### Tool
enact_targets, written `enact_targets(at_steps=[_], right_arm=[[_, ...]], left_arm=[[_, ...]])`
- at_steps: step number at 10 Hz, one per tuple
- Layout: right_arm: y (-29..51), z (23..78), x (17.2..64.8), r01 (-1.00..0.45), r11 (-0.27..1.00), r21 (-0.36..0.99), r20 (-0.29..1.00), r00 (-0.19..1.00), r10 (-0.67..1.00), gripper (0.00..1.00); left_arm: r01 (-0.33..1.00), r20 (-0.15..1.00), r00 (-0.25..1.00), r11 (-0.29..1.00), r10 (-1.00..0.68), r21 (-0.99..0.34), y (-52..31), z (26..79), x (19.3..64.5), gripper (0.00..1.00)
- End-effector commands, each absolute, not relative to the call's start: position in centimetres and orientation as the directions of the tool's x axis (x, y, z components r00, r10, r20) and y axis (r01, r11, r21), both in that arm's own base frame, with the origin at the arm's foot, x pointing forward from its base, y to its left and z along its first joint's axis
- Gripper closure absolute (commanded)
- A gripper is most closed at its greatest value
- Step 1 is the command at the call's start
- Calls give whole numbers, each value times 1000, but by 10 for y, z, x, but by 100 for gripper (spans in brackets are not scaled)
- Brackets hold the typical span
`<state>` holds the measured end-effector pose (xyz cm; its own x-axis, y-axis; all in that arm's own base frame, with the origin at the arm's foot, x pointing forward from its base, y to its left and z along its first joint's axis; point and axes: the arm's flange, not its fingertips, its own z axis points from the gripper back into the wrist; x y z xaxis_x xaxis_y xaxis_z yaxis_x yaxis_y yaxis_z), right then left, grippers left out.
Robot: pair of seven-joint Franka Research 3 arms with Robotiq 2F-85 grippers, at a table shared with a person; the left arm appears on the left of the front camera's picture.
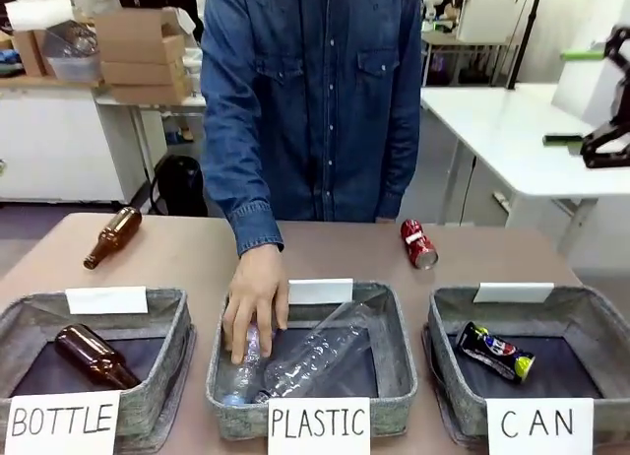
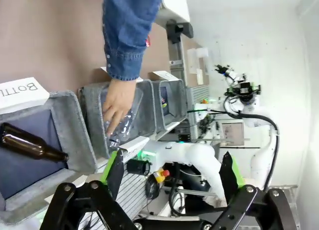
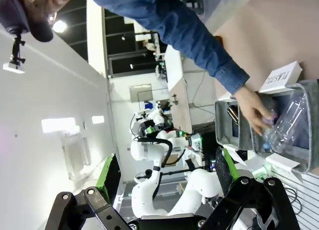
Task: Sort the can waste into the basket.
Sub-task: Pick up the can waste from the table and place it in the right Fabric basket.
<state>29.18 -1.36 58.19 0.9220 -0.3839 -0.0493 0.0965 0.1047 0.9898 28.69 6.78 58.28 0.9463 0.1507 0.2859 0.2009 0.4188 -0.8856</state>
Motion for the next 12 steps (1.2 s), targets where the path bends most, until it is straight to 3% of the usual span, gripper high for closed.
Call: enact_targets(at_steps=[1,11,12], right_arm=[[-11,579,286,62,114,991,-16,930,-366,0],[-11,584,290,85,108,990,-38,925,-378,0],[10,590,309,106,341,934,44,914,-404,0]], left_arm=[[223,314,940,456,132,-862,66,591,283,0],[223,314,940,456,132,-862,66,591,283,0],[223,314,940,456,132,-862,66,591,283,0]])
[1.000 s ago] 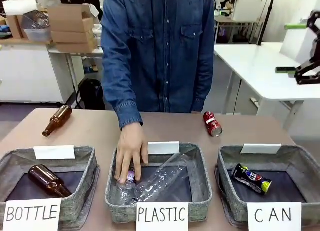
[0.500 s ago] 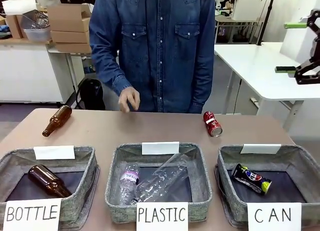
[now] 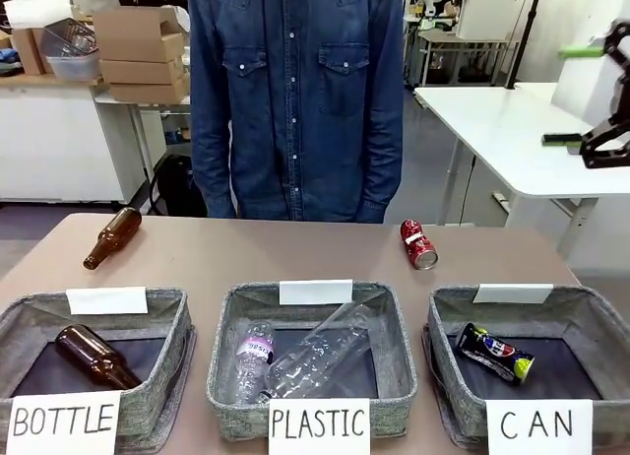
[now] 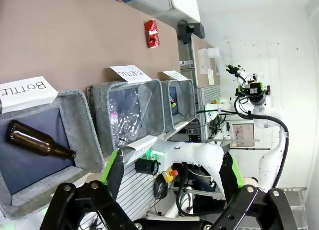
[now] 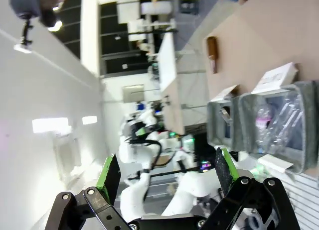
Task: Sort the can waste into the basket.
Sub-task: Pick up the can waste from the table and place it in the right Fabric basket.
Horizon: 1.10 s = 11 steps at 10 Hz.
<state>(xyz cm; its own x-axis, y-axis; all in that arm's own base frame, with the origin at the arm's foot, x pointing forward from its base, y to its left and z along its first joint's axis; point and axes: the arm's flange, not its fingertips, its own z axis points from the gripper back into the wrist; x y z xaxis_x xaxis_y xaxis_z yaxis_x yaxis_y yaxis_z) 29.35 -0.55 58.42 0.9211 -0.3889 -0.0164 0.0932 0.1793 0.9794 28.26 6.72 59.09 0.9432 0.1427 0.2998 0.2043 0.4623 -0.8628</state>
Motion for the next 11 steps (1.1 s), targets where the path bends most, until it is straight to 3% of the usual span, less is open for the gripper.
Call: enact_targets(at_steps=[1,3,4,5,7,8,9,11], right_arm=[[35,593,345,5,515,857,154,952,-266,0],[71,574,413,21,898,440,281,946,-160,0],[86,551,437,-66,957,283,326,945,-31,0],[94,526,453,-51,993,107,406,914,3,0],[107,478,471,-94,993,67,418,906,58,0],[104,464,472,-83,979,187,370,929,8,0],[113,489,466,-156,958,239,386,921,54,0],[113,489,466,-156,958,239,386,921,54,0]], left_arm=[[223,314,940,456,132,-862,66,591,283,0],[223,314,940,456,132,-862,66,591,283,0],[223,314,940,456,132,-862,66,591,283,0],[223,314,940,456,132,-862,66,591,283,0],[223,314,940,456,132,-862,66,591,283,0],[223,314,940,456,132,-862,66,591,283,0],[223,314,940,456,132,-862,66,591,283,0],[223,314,940,456,132,-862,66,591,283,0]])
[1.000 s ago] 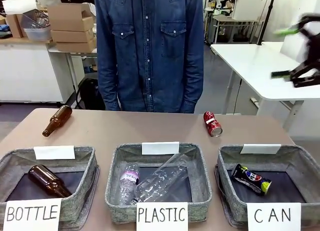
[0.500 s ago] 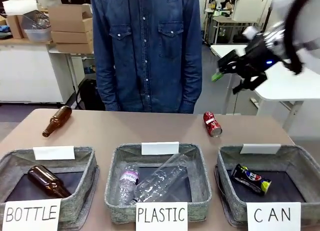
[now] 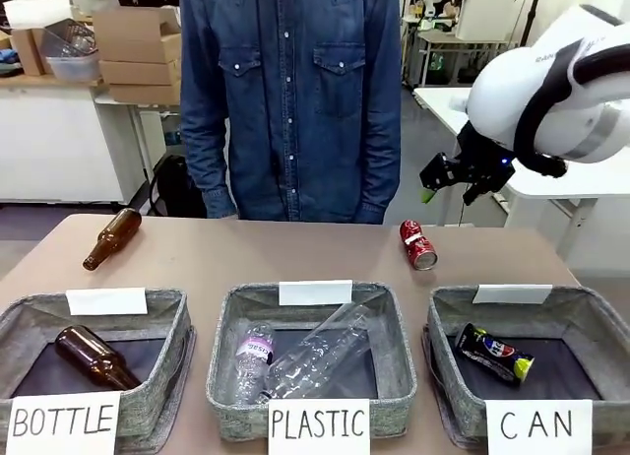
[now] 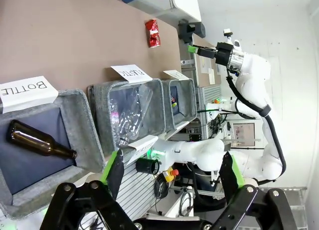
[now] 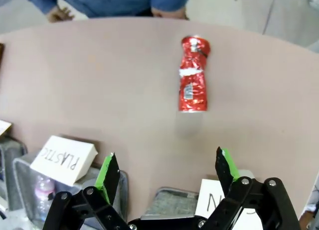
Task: Sort the can waste into the basket.
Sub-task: Pick up the can waste from the table and place it in the right Fabric basket.
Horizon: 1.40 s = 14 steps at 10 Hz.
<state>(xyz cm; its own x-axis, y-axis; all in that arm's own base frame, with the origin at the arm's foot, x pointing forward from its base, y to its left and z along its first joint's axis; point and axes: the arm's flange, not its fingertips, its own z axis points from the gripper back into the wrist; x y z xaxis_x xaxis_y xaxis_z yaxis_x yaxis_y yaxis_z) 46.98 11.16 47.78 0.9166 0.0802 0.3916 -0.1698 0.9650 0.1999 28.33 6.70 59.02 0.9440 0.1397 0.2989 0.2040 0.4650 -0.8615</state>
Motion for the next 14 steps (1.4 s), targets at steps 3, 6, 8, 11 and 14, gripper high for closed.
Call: enact_targets(at_steps=[3,6,8,11,14], right_arm=[[137,433,523,-196,975,101,312,937,156,0],[150,378,572,-124,992,3,213,970,121,0],[155,347,590,-116,993,14,193,975,111,0],[157,320,602,-78,997,-11,163,983,79,0],[157,313,605,-61,998,-24,149,987,64,0]], left_arm=[[223,314,940,456,132,-862,66,591,283,0],[223,314,940,456,132,-862,66,591,283,0],[223,314,940,456,132,-862,66,591,283,0],[223,314,940,456,132,-862,66,591,283,0],[223,314,940,456,132,-862,66,591,283,0]])
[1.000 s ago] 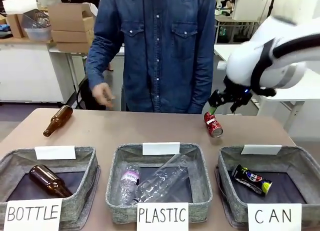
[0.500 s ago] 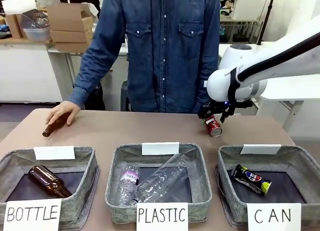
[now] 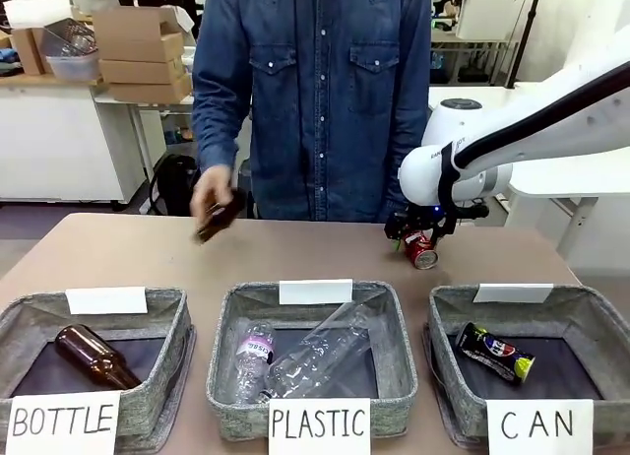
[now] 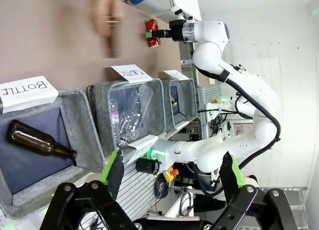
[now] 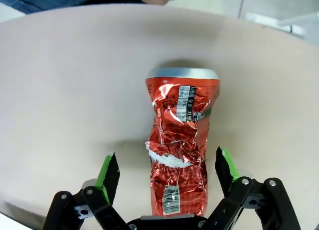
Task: Sort the can waste into the basket.
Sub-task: Pick up the can waste from the table and place it in the right Fabric basket.
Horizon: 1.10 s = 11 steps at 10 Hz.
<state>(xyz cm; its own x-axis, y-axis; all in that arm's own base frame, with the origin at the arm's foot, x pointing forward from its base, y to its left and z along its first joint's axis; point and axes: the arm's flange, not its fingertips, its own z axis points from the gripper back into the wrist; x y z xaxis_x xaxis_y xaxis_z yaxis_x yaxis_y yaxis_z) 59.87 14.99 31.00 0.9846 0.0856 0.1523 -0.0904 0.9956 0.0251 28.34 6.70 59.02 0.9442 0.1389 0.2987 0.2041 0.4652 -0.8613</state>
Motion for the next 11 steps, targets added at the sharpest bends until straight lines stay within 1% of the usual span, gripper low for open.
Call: enact_targets(at_steps=[1,2,3,4,5,6,11], right_arm=[[158,313,606,-56,998,-23,148,987,58,0],[158,312,606,-56,998,-27,129,990,59,58],[157,312,606,-54,998,-27,126,990,57,58],[157,310,606,-52,998,-32,120,991,56,100],[158,308,606,-56,998,-33,117,991,59,62],[158,307,607,-47,998,-46,116,992,52,100],[151,308,604,-32,999,-18,125,992,34,100]], left_arm=[[223,314,940,456,132,-862,66,591,283,0],[223,314,940,456,132,-862,66,591,283,0],[223,314,940,456,132,-862,66,591,283,0],[223,314,940,456,132,-862,66,591,283,0],[223,314,940,456,132,-862,66,591,283,0],[223,314,940,456,132,-862,66,591,283,0],[223,314,940,456,132,-862,66,591,283,0]])
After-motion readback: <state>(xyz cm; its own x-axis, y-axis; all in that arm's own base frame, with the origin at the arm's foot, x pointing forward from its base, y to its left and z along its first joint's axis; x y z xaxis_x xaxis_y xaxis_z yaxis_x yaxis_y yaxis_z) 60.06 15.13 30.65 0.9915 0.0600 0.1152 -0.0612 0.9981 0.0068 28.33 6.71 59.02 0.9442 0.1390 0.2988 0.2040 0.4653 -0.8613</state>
